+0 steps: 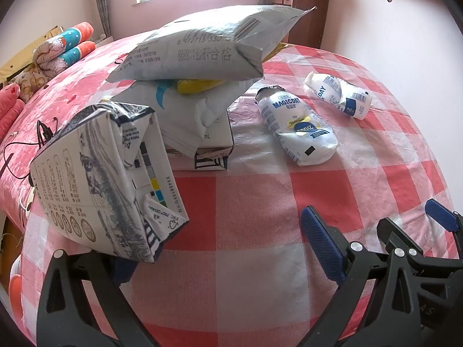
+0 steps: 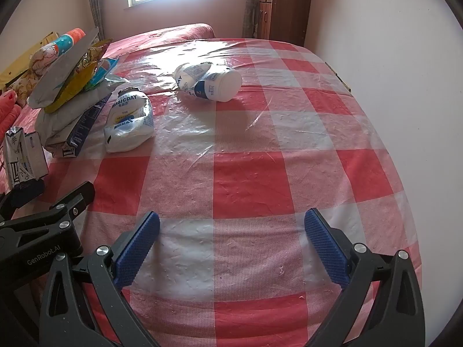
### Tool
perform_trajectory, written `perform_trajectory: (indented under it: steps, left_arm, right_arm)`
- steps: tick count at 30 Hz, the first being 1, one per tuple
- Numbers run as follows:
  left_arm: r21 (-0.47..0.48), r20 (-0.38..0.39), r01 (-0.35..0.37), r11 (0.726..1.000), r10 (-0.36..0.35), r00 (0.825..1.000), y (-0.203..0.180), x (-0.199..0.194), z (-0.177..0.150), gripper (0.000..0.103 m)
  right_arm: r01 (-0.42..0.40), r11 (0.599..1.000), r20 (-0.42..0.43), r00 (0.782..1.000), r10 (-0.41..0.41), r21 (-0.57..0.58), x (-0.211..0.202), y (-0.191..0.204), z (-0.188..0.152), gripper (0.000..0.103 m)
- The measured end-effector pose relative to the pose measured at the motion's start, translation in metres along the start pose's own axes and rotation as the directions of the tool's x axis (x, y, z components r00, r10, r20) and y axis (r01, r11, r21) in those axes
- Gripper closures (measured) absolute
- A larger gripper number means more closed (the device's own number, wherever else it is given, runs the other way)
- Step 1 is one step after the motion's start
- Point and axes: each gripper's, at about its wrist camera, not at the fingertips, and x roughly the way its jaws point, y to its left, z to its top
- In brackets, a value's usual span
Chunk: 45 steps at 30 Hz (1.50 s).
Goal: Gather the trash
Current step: 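Move both tools toward the trash items on the checked sheet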
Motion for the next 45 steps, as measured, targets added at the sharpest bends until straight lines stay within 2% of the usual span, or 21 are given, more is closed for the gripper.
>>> perform_trajectory:
  steps: [13, 23, 32, 38, 45]
  left_arm:
    - [0.022, -0.013, 0.005, 1.000, -0.005, 1.000, 0.001, -0.006, -0.007, 0.004]
    - [0.080, 0.074, 0.025, 0.996, -0.031, 0.997, 0.019, -0.060, -0.019, 0.004]
    - [0.103, 0.177, -0.013, 0.995, -0.005, 0.984, 0.031, -0.114, -0.018, 0.004]
    - [0.110, 0.231, -0.031, 0.993, 0.005, 0.973, 0.039, -0.137, -0.020, 0.004]
    - [0.087, 0.271, -0.039, 0.995, 0.014, 0.963, 0.050, -0.157, -0.018, 0.004]
  right_arm:
    - [-0.011, 1.000, -0.006, 1.000, 0.011, -0.020, -0.006, 0.002, -0.004, 0.004]
    - [-0.054, 0.998, 0.015, 0.998, 0.054, 0.022, -0.032, -0.003, -0.026, 0.004]
    - [-0.064, 0.997, 0.144, 0.988, 0.058, 0.033, -0.088, 0.001, -0.027, 0.004]
    - [-0.122, 0.992, 0.228, 0.967, 0.110, 0.037, -0.132, 0.011, -0.025, 0.004]
    - [-0.138, 0.990, 0.306, 0.945, 0.118, 0.042, -0.181, 0.021, -0.021, 0.004]
